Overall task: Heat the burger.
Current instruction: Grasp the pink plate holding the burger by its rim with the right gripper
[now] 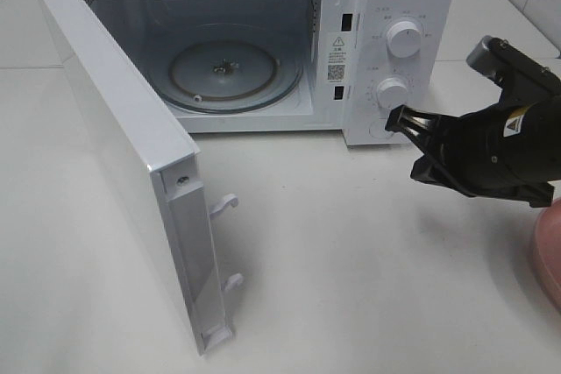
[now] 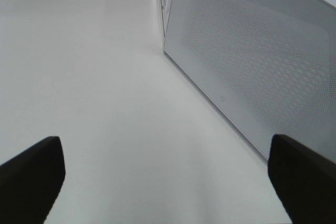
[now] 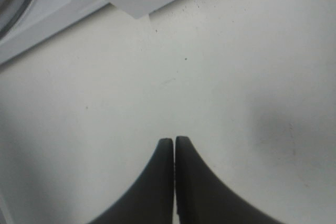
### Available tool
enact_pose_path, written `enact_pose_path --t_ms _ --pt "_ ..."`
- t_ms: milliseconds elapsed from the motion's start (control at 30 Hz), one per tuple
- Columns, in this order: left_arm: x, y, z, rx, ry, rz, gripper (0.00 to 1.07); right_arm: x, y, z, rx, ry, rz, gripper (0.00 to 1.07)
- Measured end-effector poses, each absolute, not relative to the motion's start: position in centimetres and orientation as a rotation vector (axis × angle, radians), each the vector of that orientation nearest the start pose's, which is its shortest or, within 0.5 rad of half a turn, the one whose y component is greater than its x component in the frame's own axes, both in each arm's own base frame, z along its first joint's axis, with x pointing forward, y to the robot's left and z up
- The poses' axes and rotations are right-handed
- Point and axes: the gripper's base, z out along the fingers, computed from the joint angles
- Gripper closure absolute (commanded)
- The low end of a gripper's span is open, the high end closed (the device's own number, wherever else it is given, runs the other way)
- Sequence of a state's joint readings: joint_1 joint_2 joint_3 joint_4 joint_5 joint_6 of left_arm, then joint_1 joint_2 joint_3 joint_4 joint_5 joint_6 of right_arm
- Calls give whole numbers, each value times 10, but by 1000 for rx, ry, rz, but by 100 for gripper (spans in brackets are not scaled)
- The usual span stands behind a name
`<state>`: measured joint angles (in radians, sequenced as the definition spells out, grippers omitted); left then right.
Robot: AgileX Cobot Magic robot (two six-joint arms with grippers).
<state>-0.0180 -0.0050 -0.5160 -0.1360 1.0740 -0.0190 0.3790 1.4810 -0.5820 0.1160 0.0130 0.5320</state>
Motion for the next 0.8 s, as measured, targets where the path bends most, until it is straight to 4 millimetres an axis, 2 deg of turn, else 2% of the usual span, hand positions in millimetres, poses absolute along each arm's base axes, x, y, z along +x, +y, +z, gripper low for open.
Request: enact_pose_path --t_ms 33,100,200,267,367,500,667,733,767,800 --pt "-9 -11 281 8 2034 -186 9 245 98 174 328 2429 473 107" --pt "-9 -11 281 8 2034 -186 9 238 96 176 214 2490 416 107" --pt "-9 -11 281 8 2034 -186 9 235 95 177 173 2509 396 107" --pt "-9 -11 281 8 2034 -186 9 228 93 178 12 2597 318 105" --pt "-9 -11 281 8 2034 -186 9 224 91 179 -86 2681 255 104" --pt "-9 -11 281 8 2034 -186 9 222 89 181 -158 2752 189 100" --pt "-9 -11 281 8 2034 -186 9 220 85 187 -257 2837 84 93" --pt "-9 -11 281 8 2034 -186 9 219 83 191 -318 2880 30 83" --pt "-9 -11 281 8 2034 -186 9 219 83 191 -318 2880 30 83" --pt "-9 -11 281 8 2034 -186 9 218 82 192 -334 2890 18 78"
